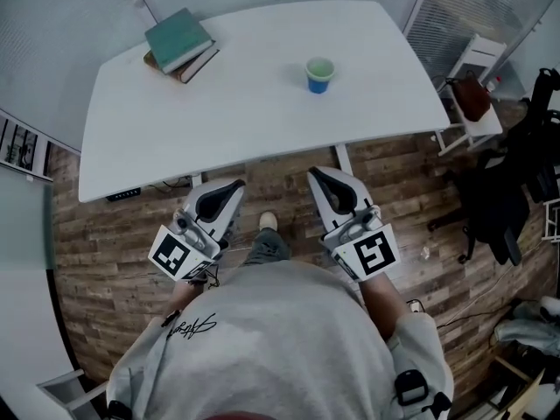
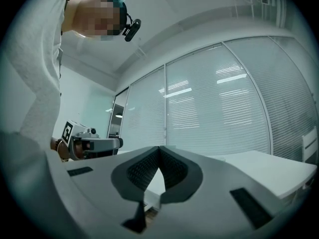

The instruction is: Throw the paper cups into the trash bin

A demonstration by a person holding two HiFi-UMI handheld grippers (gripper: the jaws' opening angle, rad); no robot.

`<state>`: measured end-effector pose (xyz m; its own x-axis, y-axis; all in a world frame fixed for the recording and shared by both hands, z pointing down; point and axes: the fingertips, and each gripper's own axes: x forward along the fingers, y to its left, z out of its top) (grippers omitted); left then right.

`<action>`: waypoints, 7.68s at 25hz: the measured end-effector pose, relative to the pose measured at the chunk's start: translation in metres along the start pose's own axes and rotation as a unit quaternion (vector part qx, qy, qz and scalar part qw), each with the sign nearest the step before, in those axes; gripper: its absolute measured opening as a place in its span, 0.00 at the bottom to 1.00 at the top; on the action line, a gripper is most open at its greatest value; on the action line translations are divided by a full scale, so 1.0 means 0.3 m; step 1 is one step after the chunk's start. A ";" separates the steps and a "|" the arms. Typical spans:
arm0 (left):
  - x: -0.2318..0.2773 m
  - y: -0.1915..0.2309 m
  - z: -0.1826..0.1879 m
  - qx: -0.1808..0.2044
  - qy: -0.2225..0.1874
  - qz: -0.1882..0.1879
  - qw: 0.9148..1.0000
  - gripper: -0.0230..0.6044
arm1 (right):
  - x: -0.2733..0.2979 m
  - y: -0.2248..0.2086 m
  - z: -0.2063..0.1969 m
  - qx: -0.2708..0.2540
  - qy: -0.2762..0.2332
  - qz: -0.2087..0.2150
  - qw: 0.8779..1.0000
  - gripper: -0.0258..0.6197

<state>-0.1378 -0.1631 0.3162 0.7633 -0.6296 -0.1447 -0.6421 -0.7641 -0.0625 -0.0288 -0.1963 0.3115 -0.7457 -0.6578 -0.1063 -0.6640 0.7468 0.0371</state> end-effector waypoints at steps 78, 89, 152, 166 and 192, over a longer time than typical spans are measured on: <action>0.439 0.639 -0.167 -0.045 0.050 -0.033 0.997 0.03 | 0.387 -0.672 -0.365 0.033 0.168 -0.156 0.973 0.50; 0.433 0.652 -0.154 -0.036 0.049 -0.011 0.998 0.03 | 0.416 -0.710 -0.417 0.061 0.183 -0.149 0.970 0.52; 0.337 0.659 -0.100 -0.026 0.045 0.042 0.998 0.03 | 0.519 -0.693 -0.329 0.093 0.132 -0.083 0.983 0.50; 0.429 0.552 -0.131 -0.034 0.039 0.027 0.998 0.03 | 0.424 -0.702 -0.254 0.091 0.112 -0.061 0.988 0.50; 0.331 0.324 -0.083 -0.035 0.030 -0.106 0.993 0.03 | 0.151 -0.426 -0.138 0.066 0.092 -0.161 0.980 0.50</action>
<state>-0.1227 -0.3035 0.3203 0.8851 -0.4591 -0.0760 -0.4614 -0.8870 -0.0156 0.0199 -0.3256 0.3431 -0.5040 -0.8589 0.0903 -0.8628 0.4959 -0.0984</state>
